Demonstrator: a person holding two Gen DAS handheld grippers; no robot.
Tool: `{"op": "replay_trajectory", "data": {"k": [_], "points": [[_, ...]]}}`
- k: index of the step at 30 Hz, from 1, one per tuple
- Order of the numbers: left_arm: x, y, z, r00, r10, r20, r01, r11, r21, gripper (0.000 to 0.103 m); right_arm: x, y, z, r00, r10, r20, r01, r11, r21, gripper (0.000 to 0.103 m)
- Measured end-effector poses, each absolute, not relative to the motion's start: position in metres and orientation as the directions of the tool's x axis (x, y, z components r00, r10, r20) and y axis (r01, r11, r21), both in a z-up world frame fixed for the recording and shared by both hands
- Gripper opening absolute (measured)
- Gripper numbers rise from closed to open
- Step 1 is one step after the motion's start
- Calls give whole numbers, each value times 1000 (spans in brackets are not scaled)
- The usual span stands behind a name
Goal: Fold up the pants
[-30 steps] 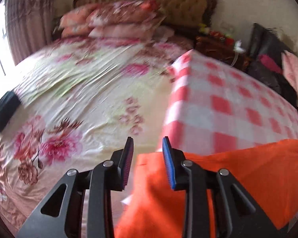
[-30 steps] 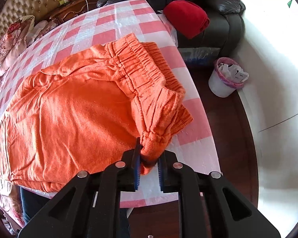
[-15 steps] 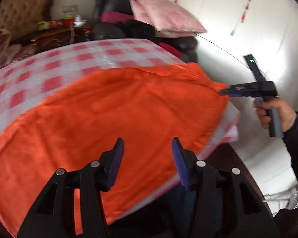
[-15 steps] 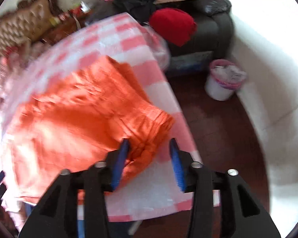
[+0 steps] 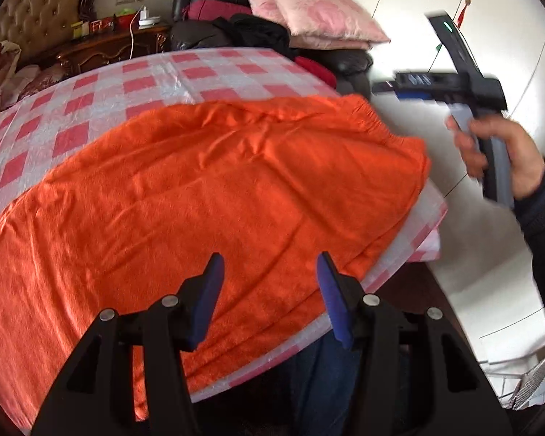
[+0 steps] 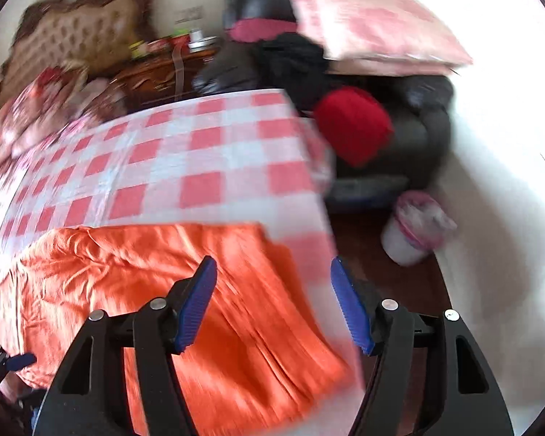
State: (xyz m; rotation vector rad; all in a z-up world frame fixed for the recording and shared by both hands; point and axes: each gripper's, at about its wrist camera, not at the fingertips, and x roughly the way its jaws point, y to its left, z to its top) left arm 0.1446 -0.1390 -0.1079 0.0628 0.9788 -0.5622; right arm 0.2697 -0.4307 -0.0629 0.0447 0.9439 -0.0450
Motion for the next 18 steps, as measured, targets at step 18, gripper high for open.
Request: {"op": "replay_trajectory", "data": {"k": [18], "points": [[264,-175,-82,476,-435,-764,447,868,-215,30,303,-419,-112,476,-163,-864,151,983,-102,40]]}}
